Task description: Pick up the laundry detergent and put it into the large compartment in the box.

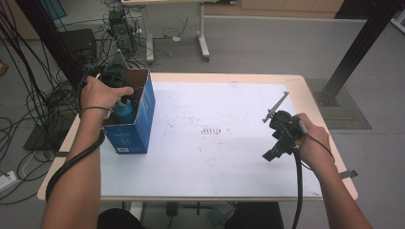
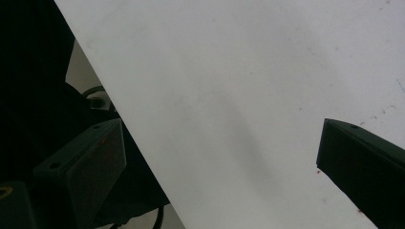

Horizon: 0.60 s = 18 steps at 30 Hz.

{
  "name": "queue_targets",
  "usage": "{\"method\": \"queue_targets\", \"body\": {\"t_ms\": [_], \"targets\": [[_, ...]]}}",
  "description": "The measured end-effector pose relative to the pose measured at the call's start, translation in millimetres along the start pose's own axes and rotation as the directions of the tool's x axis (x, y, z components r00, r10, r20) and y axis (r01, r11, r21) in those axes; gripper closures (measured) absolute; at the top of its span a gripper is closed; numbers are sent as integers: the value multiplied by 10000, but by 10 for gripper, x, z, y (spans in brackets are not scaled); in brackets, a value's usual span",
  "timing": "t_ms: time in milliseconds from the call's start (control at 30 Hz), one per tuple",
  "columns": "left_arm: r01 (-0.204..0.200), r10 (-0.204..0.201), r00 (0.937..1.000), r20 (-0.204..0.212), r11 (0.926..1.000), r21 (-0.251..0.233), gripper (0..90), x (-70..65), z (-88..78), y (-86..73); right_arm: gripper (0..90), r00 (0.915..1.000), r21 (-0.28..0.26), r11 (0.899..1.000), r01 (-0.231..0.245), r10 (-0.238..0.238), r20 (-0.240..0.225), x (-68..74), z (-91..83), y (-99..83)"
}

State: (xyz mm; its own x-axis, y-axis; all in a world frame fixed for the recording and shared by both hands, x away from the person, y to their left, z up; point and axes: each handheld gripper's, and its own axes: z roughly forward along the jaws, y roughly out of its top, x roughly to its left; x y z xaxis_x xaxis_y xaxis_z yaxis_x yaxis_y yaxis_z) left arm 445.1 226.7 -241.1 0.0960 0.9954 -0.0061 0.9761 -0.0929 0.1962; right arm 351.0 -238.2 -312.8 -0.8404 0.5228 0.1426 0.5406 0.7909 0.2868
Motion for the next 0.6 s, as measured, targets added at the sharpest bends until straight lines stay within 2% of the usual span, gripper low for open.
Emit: {"method": "queue_targets", "body": {"t_ms": [33, 100, 267, 600], "targets": [[-14, 14, 10000, -98, 10000, -29, 314, 0, -23, 1, 23, 10000, -10, 10000, -2, 2, 2, 3, 0, 1], [-1, 2, 10000, 67, 9999, -117, 314, 9, -81, -7, 23, 10000, -26, 10000, 26, -26, 35, 7, -5, 2], [-33, 36, 10000, 82, 9995, -300, 308, 15, -196, -24, 23, 10000, -44, 10000, 46, -46, 59, 16, -22, -3], [-381, 386, 9992, 93, 9980, -495, 243, -83, -464, -67, 23, 9997, -104, 9998, 177, -176, 143, 26, -72, 33]]}}
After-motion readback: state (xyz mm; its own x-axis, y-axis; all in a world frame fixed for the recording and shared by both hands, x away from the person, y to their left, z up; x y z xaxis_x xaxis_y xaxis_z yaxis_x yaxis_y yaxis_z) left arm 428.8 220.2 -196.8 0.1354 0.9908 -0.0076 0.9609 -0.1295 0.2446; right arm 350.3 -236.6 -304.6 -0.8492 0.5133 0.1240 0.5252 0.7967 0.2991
